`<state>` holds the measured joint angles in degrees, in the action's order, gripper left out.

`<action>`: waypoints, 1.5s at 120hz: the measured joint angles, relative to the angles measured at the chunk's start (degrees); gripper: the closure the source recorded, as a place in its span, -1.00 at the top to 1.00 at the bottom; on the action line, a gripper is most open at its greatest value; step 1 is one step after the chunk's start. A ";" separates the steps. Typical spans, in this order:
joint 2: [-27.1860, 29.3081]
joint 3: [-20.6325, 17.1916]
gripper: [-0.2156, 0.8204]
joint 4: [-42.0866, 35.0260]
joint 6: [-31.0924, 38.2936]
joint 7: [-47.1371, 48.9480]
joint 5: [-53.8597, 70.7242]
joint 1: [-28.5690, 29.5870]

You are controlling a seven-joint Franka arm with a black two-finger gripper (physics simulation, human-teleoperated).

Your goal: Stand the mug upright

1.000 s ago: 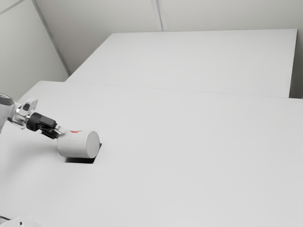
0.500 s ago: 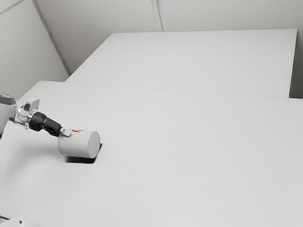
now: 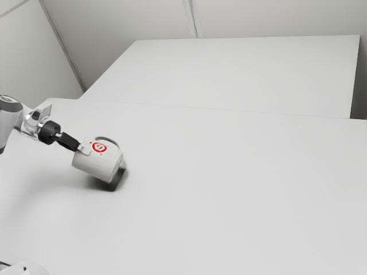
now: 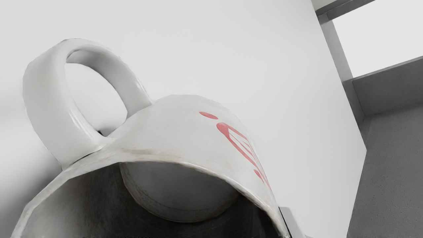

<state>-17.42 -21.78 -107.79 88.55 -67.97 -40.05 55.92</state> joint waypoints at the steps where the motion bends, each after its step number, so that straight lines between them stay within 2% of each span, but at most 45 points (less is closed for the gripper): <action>1: 0.37 -0.18 -0.90 -0.06 0.15 -0.03 0.19 -0.06; 24: 7.18 -6.67 -0.92 -2.52 5.96 -0.31 7.07 -0.69; 49: 14.91 -14.79 -0.93 -8.73 17.06 -0.49 13.51 -1.01; 65: 18.03 -18.52 -0.93 -12.69 24.03 -0.31 16.57 -2.10; 81: 21.22 -19.34 -0.93 -16.19 29.42 1.14 19.49 -5.75; 104: 23.00 -20.26 -0.93 -19.07 34.00 7.47 25.57 -9.21; 138: 25.30 -23.35 -0.93 -22.83 37.91 17.79 30.19 -9.97; 156: 26.03 -23.73 -0.93 -24.08 38.82 21.87 30.59 -9.95; 180: 26.05 -23.82 -0.12 -24.60 39.05 25.67 30.43 -10.00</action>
<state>8.63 -45.60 -132.39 127.60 -42.30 -9.62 45.93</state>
